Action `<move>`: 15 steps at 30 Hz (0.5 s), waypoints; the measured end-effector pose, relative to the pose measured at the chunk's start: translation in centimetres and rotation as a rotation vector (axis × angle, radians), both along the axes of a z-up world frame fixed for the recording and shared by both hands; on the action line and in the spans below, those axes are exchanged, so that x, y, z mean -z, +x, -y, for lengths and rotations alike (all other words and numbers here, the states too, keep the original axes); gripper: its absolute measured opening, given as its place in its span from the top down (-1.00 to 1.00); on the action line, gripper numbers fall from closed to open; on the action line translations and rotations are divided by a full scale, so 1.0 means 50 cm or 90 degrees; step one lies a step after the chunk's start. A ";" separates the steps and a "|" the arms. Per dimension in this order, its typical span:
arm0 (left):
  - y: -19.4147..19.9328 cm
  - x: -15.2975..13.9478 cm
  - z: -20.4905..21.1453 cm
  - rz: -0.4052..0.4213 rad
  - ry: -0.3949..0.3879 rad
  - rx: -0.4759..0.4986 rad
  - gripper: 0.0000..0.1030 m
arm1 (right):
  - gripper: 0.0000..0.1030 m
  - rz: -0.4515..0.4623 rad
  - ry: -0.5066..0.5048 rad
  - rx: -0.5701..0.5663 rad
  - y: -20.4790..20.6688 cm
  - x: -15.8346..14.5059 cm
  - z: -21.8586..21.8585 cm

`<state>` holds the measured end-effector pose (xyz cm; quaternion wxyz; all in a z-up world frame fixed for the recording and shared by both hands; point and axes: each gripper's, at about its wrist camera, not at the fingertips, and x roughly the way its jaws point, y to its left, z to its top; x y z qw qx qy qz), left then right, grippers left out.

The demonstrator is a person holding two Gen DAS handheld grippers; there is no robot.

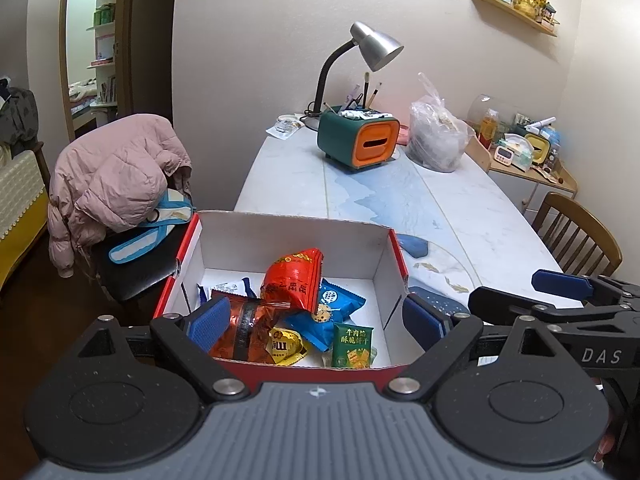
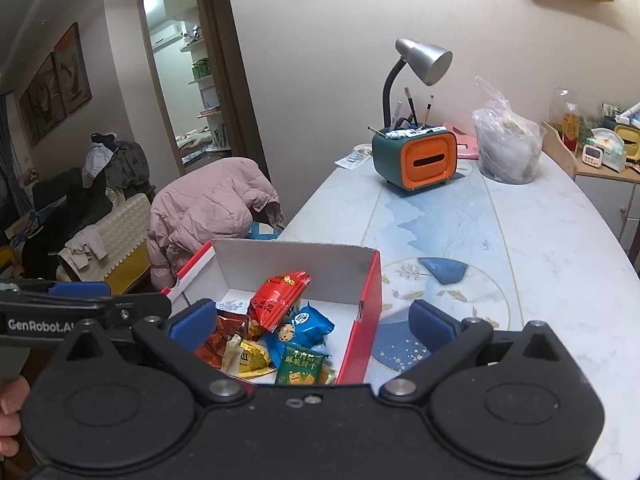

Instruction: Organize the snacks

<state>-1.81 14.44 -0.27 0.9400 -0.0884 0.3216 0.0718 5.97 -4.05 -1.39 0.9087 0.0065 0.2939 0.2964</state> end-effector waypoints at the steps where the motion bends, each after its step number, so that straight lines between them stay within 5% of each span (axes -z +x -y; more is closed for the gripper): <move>1: 0.000 0.000 0.000 -0.001 -0.001 0.001 -0.81 | -0.99 -0.001 0.000 0.000 0.000 0.000 0.000; 15: -0.003 0.001 0.002 -0.005 -0.002 -0.004 -0.81 | -0.99 -0.017 0.005 -0.003 -0.005 0.004 0.006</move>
